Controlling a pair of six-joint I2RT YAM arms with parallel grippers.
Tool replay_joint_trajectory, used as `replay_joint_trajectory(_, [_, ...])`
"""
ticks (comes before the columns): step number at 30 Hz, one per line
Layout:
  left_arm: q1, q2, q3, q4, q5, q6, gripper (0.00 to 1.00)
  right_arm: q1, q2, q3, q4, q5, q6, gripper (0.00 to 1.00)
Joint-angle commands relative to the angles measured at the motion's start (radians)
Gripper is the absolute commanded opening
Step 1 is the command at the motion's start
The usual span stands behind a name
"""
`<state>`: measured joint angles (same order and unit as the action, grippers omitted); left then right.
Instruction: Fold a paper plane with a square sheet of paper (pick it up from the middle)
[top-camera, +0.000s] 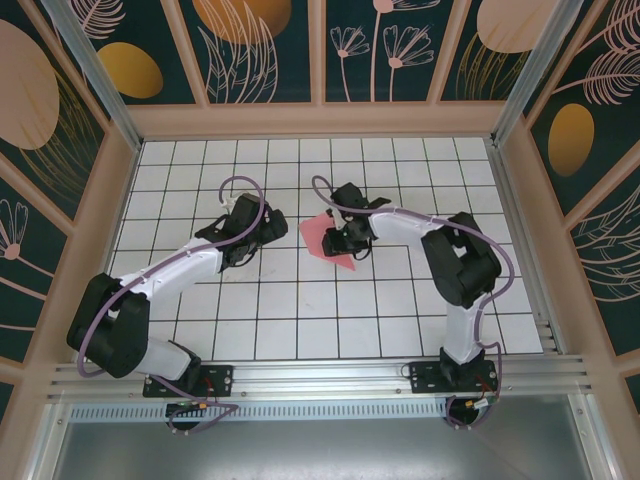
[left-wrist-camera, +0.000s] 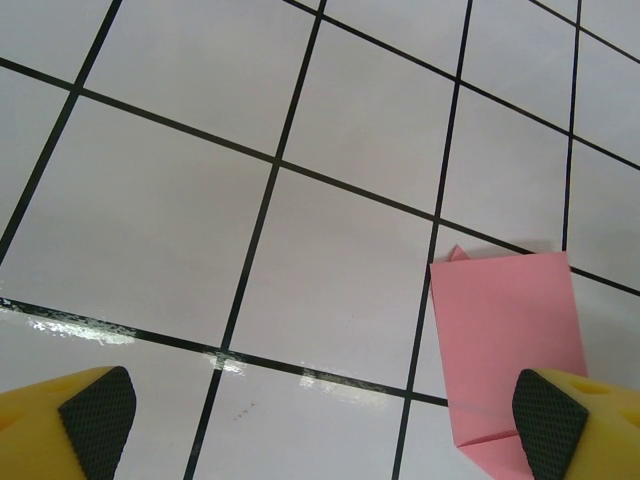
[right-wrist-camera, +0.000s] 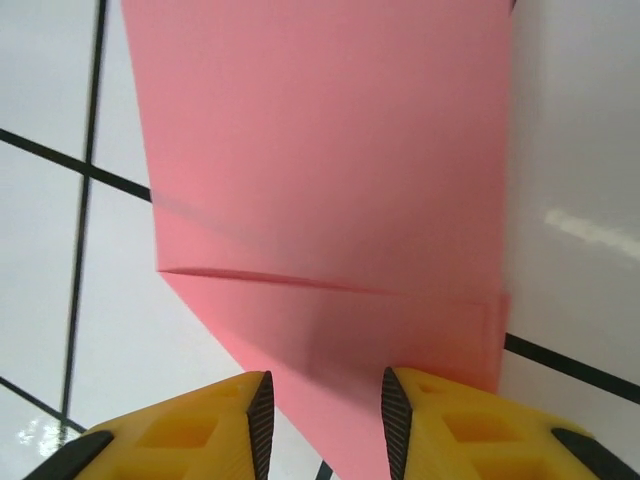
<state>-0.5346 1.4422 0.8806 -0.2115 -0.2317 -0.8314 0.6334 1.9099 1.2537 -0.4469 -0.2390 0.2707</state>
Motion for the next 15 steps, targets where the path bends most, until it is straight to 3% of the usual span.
replay_joint_trajectory(1, [0.005,0.008,-0.006,0.026,0.003,-0.009,0.98,0.005,-0.059,0.004,0.096,-0.028,0.122,0.40])
replay_joint_trajectory(6, [0.005,0.015,-0.021,0.044,0.024,-0.022,0.99,0.001,0.073,0.117,0.106,0.004,0.233,0.41])
replay_joint_trajectory(15, [0.006,0.020,-0.043,0.073,0.072,-0.039,0.98,0.012,0.208,0.250,0.081,-0.066,0.239,0.41])
